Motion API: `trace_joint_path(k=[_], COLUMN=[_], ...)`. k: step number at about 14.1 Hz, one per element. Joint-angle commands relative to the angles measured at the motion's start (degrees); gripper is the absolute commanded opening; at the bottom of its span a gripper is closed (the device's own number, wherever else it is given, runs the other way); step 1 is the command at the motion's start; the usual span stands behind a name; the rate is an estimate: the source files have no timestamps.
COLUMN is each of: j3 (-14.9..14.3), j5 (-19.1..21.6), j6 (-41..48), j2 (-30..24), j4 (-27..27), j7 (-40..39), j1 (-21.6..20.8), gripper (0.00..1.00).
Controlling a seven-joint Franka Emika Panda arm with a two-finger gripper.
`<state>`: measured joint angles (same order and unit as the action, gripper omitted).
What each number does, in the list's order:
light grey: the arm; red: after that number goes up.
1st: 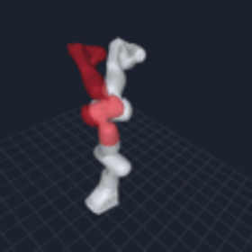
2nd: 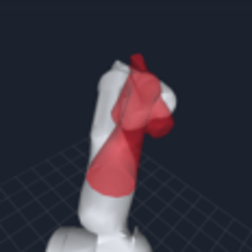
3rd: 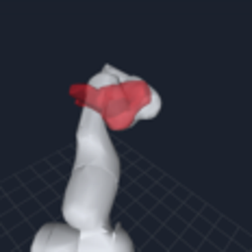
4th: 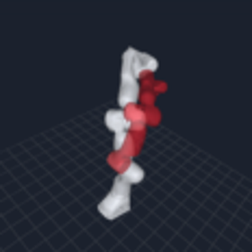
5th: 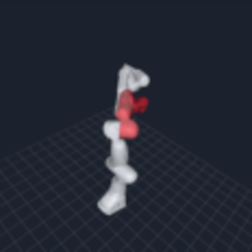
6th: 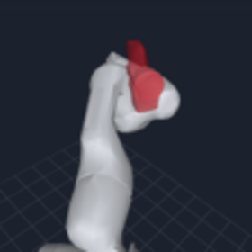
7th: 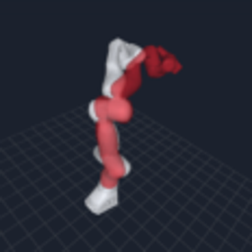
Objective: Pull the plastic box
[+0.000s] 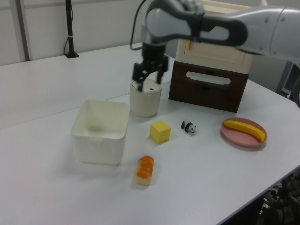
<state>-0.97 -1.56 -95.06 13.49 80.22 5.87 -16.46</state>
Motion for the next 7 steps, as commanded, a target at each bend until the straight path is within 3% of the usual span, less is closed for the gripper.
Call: trace_joint_path(k=[1,7], j3=[-0.44,-0.61], j5=[0.24,-0.02], j6=[5.58,3.4], j2=[-4.0,-3.74], j4=[1.17,0.99], j7=[1.26,5.8], j1=[6.16,9.52], gripper=[1.0,1.0])
